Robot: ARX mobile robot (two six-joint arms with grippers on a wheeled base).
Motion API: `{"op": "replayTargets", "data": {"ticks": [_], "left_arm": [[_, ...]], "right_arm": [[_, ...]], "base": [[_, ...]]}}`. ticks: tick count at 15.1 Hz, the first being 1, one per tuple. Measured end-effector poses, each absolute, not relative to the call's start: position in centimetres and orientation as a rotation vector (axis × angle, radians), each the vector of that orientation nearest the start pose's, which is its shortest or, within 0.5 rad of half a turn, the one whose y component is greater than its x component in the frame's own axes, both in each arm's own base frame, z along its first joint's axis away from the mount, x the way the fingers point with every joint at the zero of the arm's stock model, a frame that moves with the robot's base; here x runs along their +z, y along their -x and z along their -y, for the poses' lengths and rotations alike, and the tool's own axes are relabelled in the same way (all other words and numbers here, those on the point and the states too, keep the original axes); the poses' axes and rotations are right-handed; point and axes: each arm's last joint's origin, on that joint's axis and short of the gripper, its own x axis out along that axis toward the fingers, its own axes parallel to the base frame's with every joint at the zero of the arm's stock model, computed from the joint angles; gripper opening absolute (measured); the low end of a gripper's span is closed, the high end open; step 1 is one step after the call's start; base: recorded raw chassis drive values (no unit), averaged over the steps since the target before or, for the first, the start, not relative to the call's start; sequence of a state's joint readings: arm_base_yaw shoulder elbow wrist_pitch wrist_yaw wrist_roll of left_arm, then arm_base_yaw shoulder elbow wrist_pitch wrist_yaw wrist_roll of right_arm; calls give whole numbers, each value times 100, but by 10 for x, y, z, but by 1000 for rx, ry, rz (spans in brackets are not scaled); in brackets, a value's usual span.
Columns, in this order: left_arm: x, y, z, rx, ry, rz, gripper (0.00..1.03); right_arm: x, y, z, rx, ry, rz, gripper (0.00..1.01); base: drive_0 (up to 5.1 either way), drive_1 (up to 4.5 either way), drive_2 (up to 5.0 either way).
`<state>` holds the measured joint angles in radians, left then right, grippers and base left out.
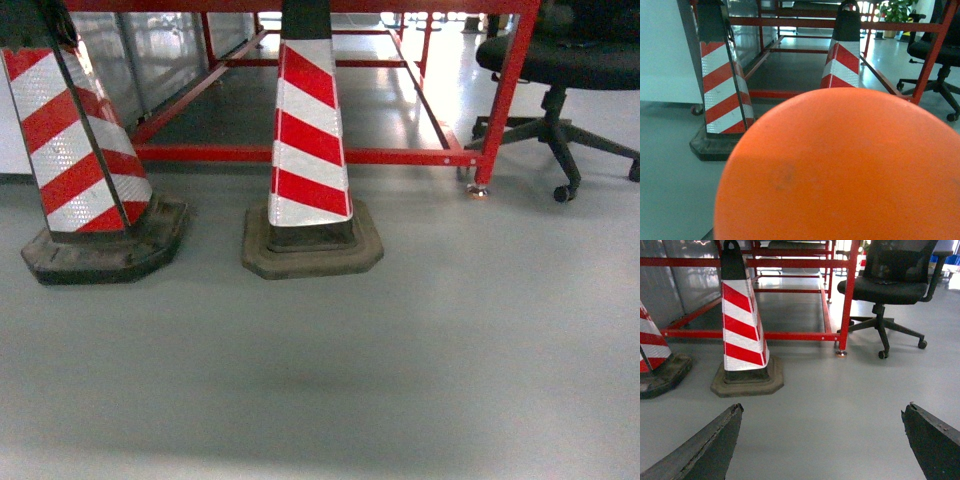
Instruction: Pick capacitor and pack into box
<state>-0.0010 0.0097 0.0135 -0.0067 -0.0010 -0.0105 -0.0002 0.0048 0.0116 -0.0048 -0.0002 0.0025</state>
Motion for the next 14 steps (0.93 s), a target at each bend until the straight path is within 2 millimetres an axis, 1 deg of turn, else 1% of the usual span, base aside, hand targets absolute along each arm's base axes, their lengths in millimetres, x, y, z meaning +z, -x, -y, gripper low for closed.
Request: {"op": "replayTargets", "data": {"ticks": [14], "left_arm": [[167,-97,0,0,10,1,44]], "right_arm": [[167,-97,0,-1,-2,1,98]], "base": [[0,434,-433]]}}
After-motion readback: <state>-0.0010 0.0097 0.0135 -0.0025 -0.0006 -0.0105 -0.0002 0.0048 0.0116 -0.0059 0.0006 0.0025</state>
